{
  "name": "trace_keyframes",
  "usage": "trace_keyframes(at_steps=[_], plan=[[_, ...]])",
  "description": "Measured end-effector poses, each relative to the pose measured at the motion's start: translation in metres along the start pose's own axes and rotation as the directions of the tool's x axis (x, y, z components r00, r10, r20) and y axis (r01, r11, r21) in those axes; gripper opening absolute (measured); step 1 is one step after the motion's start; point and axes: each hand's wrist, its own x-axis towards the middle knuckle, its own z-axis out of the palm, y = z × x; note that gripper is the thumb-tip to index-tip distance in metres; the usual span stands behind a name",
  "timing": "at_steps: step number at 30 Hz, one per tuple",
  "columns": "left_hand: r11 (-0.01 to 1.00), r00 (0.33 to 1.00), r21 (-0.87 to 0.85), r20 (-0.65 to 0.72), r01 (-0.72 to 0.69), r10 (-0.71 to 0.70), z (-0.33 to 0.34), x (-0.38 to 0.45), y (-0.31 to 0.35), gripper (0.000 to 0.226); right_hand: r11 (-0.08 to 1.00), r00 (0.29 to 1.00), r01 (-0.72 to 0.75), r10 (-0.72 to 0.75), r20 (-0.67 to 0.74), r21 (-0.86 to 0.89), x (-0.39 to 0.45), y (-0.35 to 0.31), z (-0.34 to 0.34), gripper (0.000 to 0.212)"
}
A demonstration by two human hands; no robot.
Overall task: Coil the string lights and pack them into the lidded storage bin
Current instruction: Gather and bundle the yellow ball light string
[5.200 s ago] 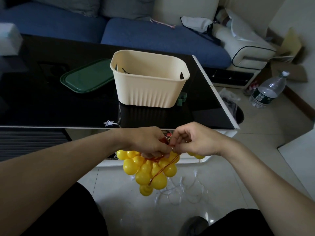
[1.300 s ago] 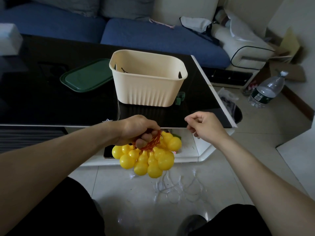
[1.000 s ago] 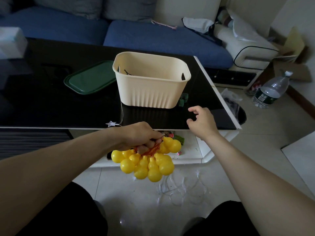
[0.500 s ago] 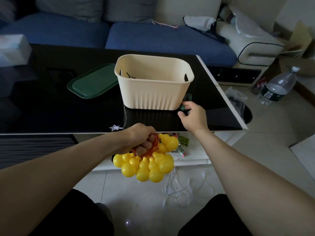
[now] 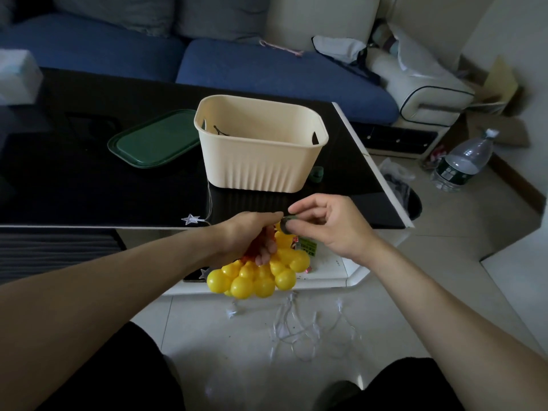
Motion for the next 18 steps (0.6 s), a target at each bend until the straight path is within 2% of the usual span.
trace_keyframes(at_steps=[8,13,18], plan=[[0.984,0.991,0.138,0.086,-0.115,0.104,0.008,-0.004,-0.001,0.051,0.996,0.997,0.016,-0.01,0.07,-0.085,-0.015,0.003,-0.008,0.034],[0.985,0.983,0.107,0.139,-0.139,0.123,0.013,-0.011,0.004,0.052,0.997,0.999,0.027,-0.028,-0.015,-0.075,-0.017,0.001,-0.009,0.034],[0.965,0.971,0.189,0.192,-0.181,0.145,0.011,-0.012,0.002,0.055,0.998,0.997,0.053,-0.054,-0.054,-0.032,-0.015,-0.001,-0.004,0.03]])
